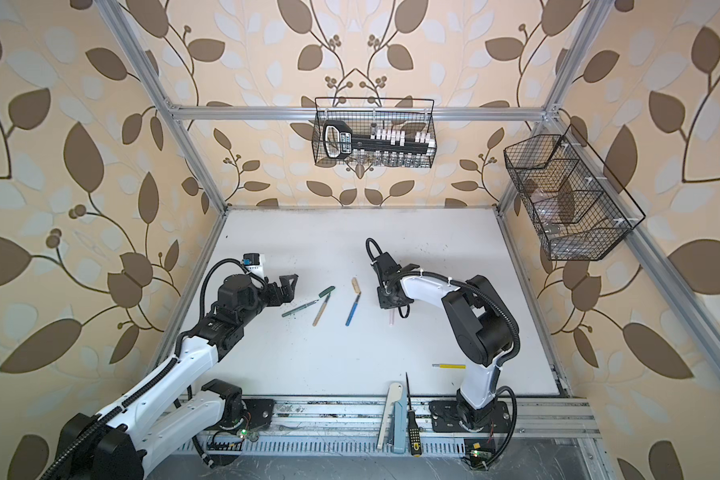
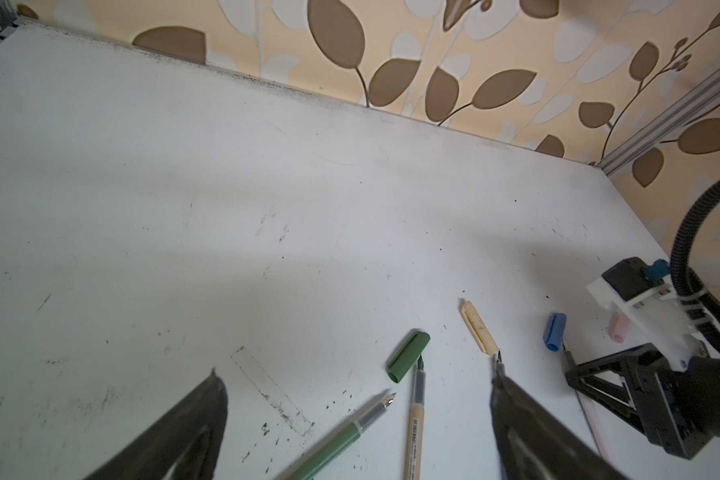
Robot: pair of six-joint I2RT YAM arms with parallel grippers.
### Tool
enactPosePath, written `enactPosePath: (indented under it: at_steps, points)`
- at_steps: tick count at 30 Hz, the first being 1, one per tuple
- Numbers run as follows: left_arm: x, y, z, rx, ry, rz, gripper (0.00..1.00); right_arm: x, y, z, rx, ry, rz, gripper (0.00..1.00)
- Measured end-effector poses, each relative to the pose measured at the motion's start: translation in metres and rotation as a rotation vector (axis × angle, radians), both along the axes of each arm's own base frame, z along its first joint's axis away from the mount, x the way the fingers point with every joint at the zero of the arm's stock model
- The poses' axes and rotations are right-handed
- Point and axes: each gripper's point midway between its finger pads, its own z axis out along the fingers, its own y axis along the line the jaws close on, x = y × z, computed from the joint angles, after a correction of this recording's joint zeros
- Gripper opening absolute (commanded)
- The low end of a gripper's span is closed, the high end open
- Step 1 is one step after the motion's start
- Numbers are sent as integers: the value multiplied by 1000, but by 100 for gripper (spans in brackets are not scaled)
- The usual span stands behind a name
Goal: Insert the pens into the pen caps
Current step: 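Reach the right gripper down and grasp the pink fountain pen, then lift the pink pen toward the left gripper while the left arm reaches in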
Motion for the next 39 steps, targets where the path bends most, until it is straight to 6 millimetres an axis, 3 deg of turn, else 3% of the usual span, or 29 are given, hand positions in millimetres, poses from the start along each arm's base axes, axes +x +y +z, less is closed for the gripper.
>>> enactPosePath:
  at_steps: [11,20,25,32,39]
  points:
    - [1,-3,-6,-2,19,-13,99,1,0,1,2,-15,-4,8]
    - [1,-17,-18,-25,69,-81,99,-16,-12,3,52,-37,-16,8]
    - [2,-33,-24,-61,95,-162,99,-18,-15,16,169,-99,-42,8]
    - [4,-76,-27,-99,139,-314,99,-9,-14,46,390,-230,-84,8]
    - [-5,-146,-16,-126,150,-513,96,-9,-4,63,637,-300,-110,9]
